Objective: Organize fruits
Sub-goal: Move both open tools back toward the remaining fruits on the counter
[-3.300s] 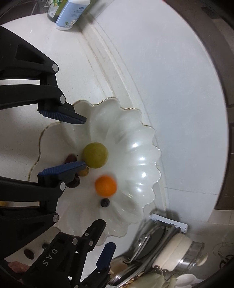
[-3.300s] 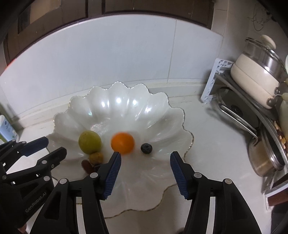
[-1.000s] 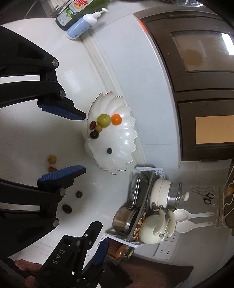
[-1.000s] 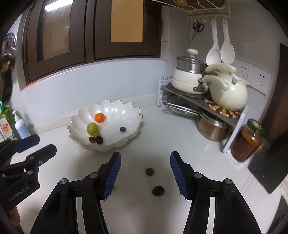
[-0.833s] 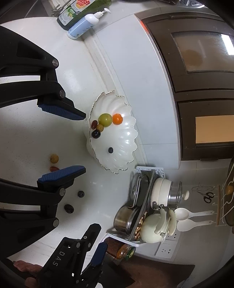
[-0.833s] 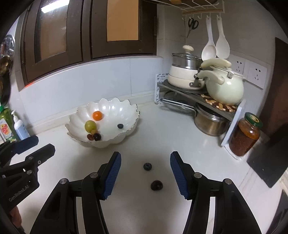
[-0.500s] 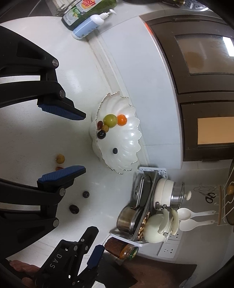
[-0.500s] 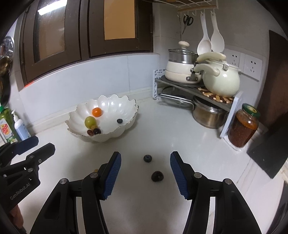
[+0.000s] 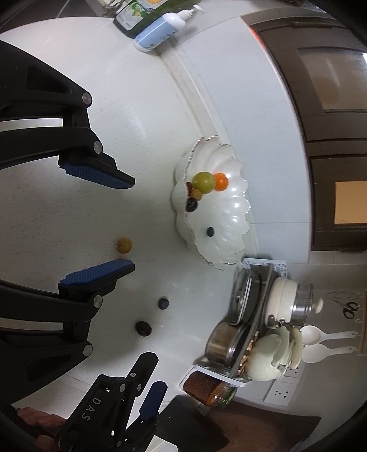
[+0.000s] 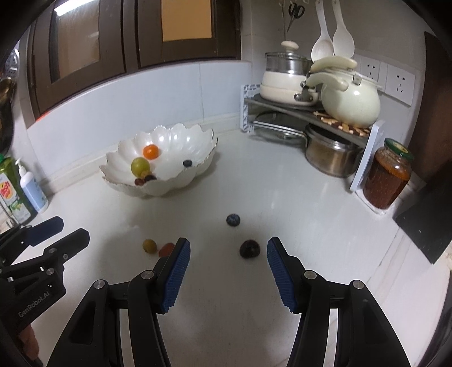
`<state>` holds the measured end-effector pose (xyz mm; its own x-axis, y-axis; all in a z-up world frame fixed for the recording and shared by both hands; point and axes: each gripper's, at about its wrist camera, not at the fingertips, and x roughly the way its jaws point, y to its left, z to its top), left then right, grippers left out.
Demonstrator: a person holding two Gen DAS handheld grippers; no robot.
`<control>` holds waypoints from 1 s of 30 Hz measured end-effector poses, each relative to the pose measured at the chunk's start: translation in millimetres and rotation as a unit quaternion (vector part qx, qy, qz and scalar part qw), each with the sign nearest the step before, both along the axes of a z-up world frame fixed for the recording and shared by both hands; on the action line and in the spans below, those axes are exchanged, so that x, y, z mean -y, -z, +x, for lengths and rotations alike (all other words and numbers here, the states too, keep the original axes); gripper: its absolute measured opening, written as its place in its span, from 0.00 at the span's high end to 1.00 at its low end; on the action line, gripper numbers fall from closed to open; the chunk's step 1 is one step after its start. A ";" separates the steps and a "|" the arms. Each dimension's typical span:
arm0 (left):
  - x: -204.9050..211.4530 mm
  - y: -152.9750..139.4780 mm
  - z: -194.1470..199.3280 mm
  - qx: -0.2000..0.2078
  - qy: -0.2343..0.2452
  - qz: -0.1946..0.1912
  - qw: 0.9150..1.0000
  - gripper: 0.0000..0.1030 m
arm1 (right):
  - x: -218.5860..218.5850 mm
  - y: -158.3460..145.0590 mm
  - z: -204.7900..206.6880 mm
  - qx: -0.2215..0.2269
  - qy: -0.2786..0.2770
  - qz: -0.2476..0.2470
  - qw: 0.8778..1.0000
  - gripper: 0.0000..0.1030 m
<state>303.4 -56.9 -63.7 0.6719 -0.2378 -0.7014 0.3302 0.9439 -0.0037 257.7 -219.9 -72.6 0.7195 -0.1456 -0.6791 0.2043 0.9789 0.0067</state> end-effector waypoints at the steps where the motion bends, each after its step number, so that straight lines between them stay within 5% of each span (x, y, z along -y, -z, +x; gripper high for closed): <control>1: -0.1 2.0 0.8 -0.004 -0.001 -0.001 1.000 0.50 | 0.1 2.1 0.8 -0.003 0.001 0.000 1.000 0.44; 30: 23.9 56.9 35.7 -0.056 0.001 0.001 0.998 0.51 | 28.1 50.4 35.9 -0.048 0.023 0.011 0.999 0.44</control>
